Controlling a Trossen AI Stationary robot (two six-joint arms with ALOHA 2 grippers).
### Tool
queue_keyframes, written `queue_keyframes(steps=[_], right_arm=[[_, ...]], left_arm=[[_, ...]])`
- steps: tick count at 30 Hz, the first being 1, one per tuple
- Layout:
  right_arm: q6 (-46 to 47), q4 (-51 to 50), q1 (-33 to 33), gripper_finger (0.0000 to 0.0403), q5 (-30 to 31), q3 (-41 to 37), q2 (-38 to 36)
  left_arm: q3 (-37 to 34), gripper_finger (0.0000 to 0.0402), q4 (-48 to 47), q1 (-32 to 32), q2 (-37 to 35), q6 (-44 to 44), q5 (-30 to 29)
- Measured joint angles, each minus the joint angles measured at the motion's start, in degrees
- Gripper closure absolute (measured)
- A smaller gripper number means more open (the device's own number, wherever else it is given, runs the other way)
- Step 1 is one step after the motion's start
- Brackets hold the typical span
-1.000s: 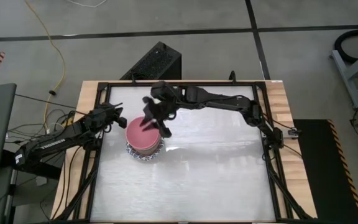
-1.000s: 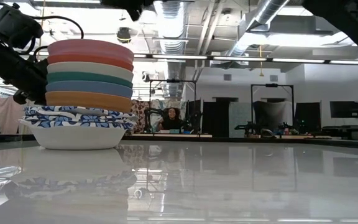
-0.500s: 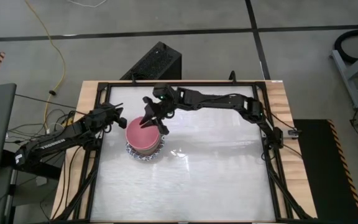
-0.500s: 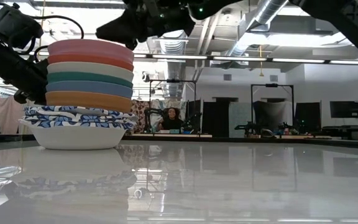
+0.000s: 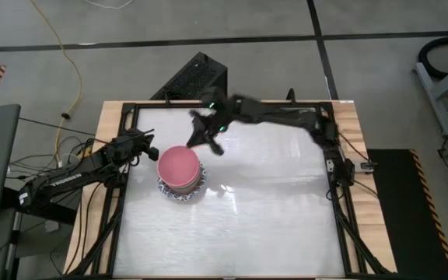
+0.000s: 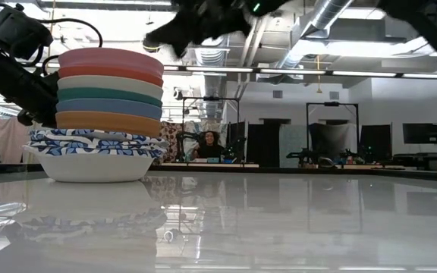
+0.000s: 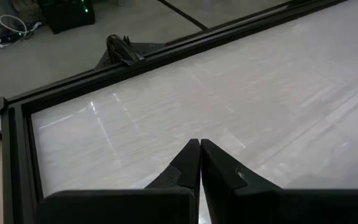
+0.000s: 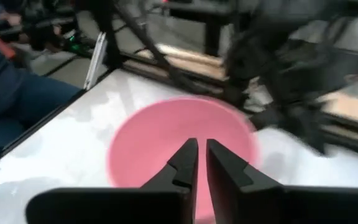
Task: Nest bowls inside each other
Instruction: Stack the pink bowl on top of the orange bowl
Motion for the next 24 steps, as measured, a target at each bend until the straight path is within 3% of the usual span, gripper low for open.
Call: queue_keyframes(steps=[7,12,14,18,21,24], right_arm=[[-3.5,-17.0,-2.1,0.0360,3.6,-1.3,-16.3],[-3.5,-17.5,-2.2,0.0378,12.3,-16.6,-31.3],[-0.2,-9.9,-2.7,0.0388,13.7,-27.1,-38.0],[9.8,15.4,-2.5,0.0394,14.5,-48.0,-48.1],[15.1,35.0,-0.4,0.0388,19.0,-61.0,-50.7],[16.8,48.7,1.5,0.0384,22.7,-69.0,-49.0]], left_arm=[[0.0,0.0401,0.1,0.0,0.0,1.1,1.6],[0.0,0.0401,0.1,0.0,0.0,1.1,1.6],[0.0,0.0401,0.1,0.0,0.0,1.1,1.6],[0.0,0.0401,0.3,0.0,0.0,1.1,1.6],[0.0,0.0401,0.3,0.0,0.0,0.5,1.7],[0.0,0.0401,0.3,0.0,0.0,-0.2,2.2]])
